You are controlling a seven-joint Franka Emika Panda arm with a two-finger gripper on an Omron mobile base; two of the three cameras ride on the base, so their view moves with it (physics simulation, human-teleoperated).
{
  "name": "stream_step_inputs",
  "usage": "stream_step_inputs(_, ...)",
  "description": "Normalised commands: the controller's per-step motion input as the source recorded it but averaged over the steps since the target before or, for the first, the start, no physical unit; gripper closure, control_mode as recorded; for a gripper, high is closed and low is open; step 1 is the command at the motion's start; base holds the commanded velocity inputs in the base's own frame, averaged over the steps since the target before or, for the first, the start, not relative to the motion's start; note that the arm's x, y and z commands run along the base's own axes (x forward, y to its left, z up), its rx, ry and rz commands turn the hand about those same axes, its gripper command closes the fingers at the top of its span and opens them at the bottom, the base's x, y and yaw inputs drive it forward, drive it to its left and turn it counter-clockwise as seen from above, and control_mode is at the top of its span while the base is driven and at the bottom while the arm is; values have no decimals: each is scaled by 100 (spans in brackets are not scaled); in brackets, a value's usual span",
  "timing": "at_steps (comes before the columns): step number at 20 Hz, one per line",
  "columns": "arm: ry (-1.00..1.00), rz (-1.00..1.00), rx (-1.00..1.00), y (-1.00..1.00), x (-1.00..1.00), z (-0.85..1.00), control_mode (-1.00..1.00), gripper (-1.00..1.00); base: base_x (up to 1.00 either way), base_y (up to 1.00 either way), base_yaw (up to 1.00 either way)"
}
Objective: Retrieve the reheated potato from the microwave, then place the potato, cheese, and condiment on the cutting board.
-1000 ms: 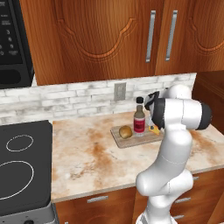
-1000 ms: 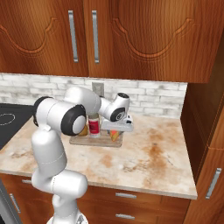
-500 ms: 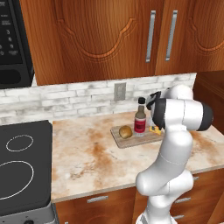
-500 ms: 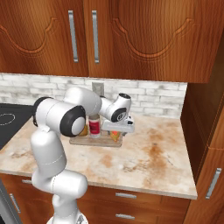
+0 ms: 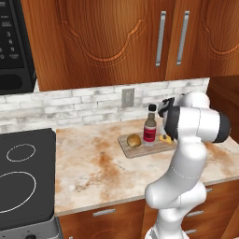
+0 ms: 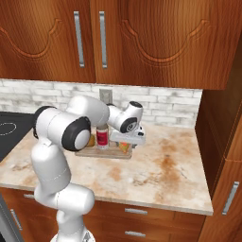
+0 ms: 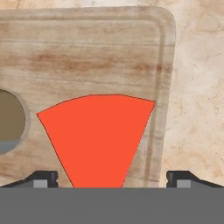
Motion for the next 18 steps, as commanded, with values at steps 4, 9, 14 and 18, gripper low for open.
stream_step_inputs(4,0,-2,5,0,-27,2,-100,-100,0,0,0)
stream_step_inputs(9,0,0,3,0,-33,2,-100,-100,0,0,0)
stream_step_inputs(14,-2,-1,1,0,-46,10,-100,-100,0,0,0)
stream_step_inputs(18,-9,-2,0,0,-53,12,-100,-100,0,0,0)
